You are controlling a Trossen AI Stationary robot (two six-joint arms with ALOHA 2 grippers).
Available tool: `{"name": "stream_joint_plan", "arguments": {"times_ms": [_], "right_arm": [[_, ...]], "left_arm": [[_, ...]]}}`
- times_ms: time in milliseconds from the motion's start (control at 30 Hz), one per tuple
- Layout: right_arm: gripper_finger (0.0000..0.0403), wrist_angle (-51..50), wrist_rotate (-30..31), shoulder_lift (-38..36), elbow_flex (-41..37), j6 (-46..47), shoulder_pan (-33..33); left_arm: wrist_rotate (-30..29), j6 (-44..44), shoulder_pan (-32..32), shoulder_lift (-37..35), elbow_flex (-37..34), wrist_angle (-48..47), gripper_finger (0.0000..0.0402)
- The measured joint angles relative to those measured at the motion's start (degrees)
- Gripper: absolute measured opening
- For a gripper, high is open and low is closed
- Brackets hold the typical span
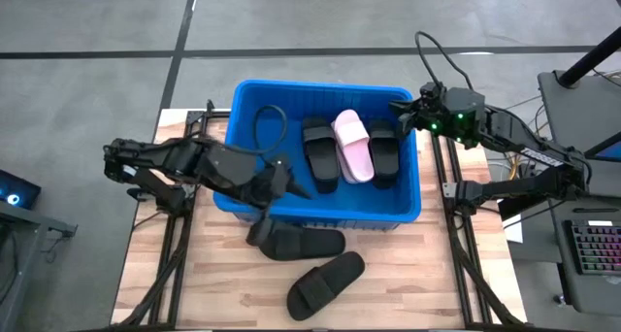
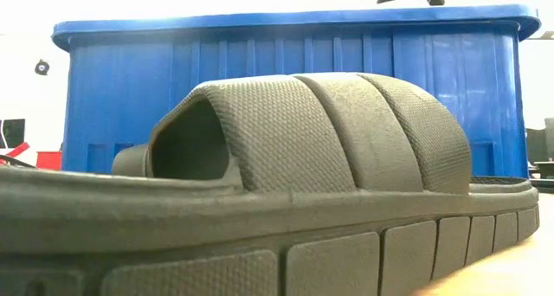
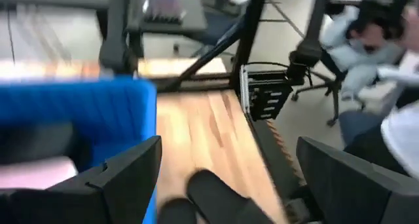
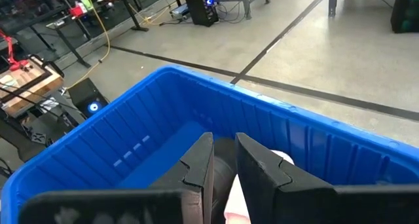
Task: Pick and place slides into bin
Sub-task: Put the black slide into the blue bin
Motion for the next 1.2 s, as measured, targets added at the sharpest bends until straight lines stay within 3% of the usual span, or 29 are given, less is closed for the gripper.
{"name": "stream_joint_plan", "arguments": {"times_ms": [200,433,700,1067,1200], "right_arm": [[0.0057,0.0,0.0,1.3,0.0,0.3,0.0],[0.0057,0.0,0.0,4.1,0.0,-0.6,0.0],[0.0057,0.2,0.0,7.1,0.0,-9.2,0.0],[0.0057,0.3,0.5,7.8,0.0,-21.3,0.0],[0.0057,0.2,0.5,7.7,0.0,-26.0,0.0]], "left_arm": [[-2.3,-15.3,0.1,0.0,-4.3,-4.7,0.0338],[-2.1,-31.5,0.0,0.1,-15.0,-8.5,0.0338],[2.3,-52.1,0.0,-0.1,-24.7,-8.6,0.0338],[2.6,-81.7,-0.4,0.3,-29.7,-8.5,0.0338],[1.0,-85.7,-1.9,2.0,-30.2,-8.4,0.0338]]}}
